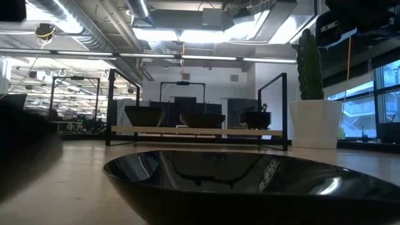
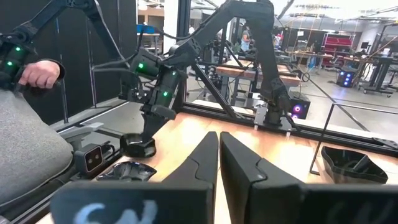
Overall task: Pick & Place Mini shaped plates
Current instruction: Stack the black leaf-shaped plate on top of the black leaf-shaped plate on the shelf
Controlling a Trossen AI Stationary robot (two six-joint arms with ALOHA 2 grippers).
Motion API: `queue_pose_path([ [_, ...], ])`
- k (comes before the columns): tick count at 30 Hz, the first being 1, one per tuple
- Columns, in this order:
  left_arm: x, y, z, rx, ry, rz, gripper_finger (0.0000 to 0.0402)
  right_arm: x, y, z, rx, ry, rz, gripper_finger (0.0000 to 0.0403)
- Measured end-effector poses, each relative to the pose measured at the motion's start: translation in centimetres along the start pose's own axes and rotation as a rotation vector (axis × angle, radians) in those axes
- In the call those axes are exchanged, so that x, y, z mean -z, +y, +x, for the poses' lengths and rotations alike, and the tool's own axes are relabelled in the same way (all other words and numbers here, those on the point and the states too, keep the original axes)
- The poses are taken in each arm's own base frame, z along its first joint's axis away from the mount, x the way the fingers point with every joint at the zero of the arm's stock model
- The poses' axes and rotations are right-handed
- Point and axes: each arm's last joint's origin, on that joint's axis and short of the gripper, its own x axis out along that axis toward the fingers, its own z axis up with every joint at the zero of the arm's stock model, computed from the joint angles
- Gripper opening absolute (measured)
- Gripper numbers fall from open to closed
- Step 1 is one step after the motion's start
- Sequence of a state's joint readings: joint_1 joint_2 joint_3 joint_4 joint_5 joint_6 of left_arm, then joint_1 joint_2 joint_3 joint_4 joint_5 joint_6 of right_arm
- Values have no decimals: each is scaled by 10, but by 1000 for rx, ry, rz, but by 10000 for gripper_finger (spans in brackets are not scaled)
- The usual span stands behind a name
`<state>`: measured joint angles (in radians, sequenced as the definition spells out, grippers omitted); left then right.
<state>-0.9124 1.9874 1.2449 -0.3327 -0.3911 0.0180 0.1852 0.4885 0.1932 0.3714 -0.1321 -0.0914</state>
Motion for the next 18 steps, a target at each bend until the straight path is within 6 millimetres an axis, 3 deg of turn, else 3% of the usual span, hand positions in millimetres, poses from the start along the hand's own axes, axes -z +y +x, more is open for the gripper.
queue_pose_path([
  [4, -6, 7, -25, -9, -33, -32, 3, 0, 0, 0, 0, 0, 0, 19],
  [10, -12, 27, -90, -149, -121, -71, 2, 0, 0, 0, 1, 2, -3, 19],
  [14, -3, 61, -133, -343, -112, -75, 2, 0, 0, 0, 0, 3, -14, 19],
  [18, 8, 112, -155, -509, -74, -71, 2, 0, 0, 0, 0, 2, -14, 19],
])
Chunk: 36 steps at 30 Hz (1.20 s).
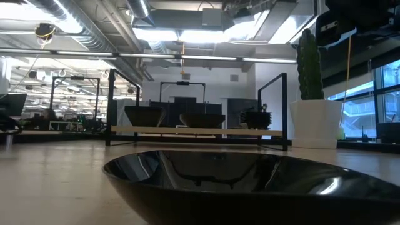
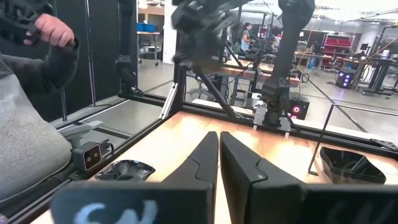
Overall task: Pick & Place Mini shaped plates
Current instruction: Stack the black leaf-shaped plate on top of the black leaf-shaped plate on the shelf
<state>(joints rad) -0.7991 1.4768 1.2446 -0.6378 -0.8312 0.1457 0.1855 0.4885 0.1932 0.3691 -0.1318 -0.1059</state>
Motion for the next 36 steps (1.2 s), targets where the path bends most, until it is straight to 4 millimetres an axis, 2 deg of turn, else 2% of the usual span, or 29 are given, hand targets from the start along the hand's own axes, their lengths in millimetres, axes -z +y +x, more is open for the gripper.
queue_pose_path([
  [3, 10, 40, 23, -32, 69, 23, 2, 0, 0, 0, 0, 0, -3, 19],
  [7, 34, 87, 64, 19, 177, 58, 2, 0, 0, 0, 0, 0, -8, 19],
  [13, 80, 133, 123, 103, 314, 54, 2, 0, 0, 0, 0, 3, -8, 19],
  [18, 112, 144, 162, 146, 429, 118, 2, 1, 0, 0, -1, 5, -12, 19],
  [23, 136, 141, 190, 201, 526, 162, 2, 1, 0, 0, -1, 8, -11, 19],
  [27, 144, 142, 197, 182, 580, 198, 3, 1, 0, 0, -1, 8, -11, 19],
  [36, 148, 146, 198, 207, 569, 212, 6, 1, 0, 0, -1, 8, -11, 19],
])
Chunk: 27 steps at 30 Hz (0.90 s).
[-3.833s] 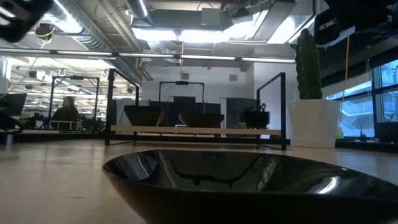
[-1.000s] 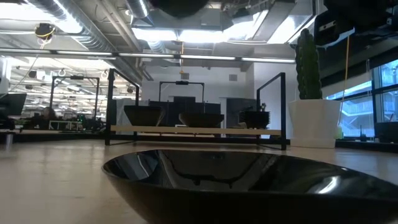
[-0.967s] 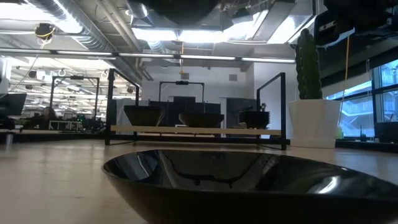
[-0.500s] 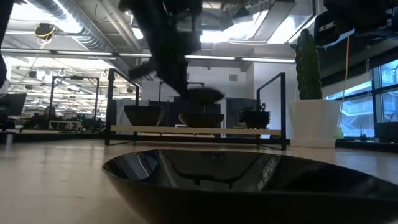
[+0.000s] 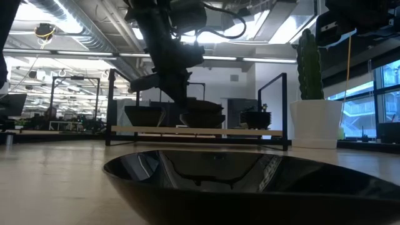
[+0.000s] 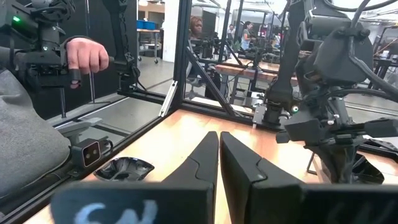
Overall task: Pick & Place Mini shaped plates
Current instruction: Stack the black leaf-shaped plate on top of the black leaf-shaped plate on the shelf, then stack the black square plate on top of the black square plate on the shelf
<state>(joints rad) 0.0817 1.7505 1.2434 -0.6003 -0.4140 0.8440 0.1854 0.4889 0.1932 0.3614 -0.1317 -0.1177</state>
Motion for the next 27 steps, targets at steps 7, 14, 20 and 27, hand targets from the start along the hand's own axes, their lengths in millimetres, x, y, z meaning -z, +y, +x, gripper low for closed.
queue_pose_path([
  [7, 0, 1, 0, -17, 7, -20, 8, 0, 0, 0, 0, 0, 0, 19],
  [14, 3, 4, 2, -24, 20, -112, 37, 0, 0, 0, 0, 0, -9, 19],
  [20, 4, 6, 3, -30, 16, -195, 86, 0, 0, 0, 0, 0, -13, 19],
  [27, -3, -1, -7, -58, 19, -180, 129, 0, 0, 0, 0, 0, -14, 19],
])
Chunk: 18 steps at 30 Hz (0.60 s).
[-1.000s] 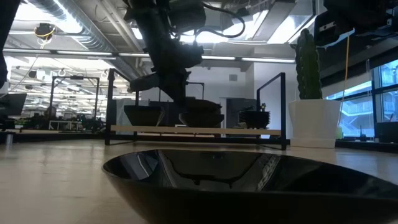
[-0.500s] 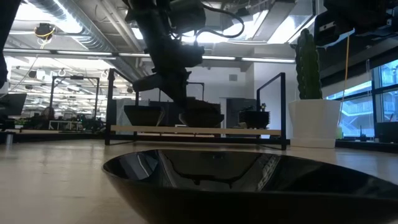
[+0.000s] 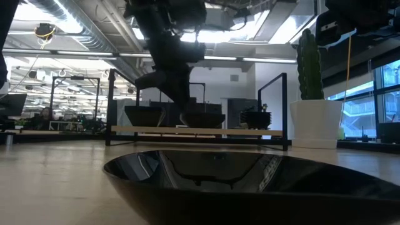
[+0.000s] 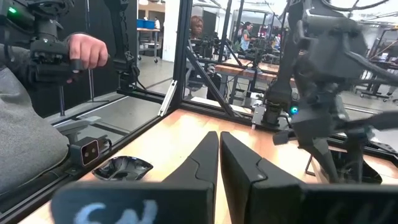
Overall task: Pick & Place Mini shaped plates
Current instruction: Stack the black square plate on top of the black square plate on the shelf
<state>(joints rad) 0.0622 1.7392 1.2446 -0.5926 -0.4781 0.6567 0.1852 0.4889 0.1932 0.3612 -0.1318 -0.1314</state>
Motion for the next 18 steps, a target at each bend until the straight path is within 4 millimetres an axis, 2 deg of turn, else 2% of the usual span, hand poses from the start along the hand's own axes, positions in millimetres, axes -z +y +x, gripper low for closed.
queue_pose_path([
  [4, -6, -8, -22, -36, -24, 24, 136, 1, 0, 0, -1, 7, 1, 19],
  [8, -7, -14, -66, 54, -182, -39, 129, 2, 0, 0, -3, 18, 2, 19],
  [11, 10, -6, -110, 175, -346, -182, 108, 2, 0, 0, -3, 22, 2, 19],
  [14, 38, 6, -151, 289, -562, -363, 80, 2, 0, 0, -3, 22, 2, 19],
  [16, 55, 7, -166, 334, -702, -466, 62, 2, 0, 0, -3, 22, 2, 19],
  [18, 70, 2, -172, 319, -800, -539, 46, 2, 0, 0, -3, 22, 2, 19],
])
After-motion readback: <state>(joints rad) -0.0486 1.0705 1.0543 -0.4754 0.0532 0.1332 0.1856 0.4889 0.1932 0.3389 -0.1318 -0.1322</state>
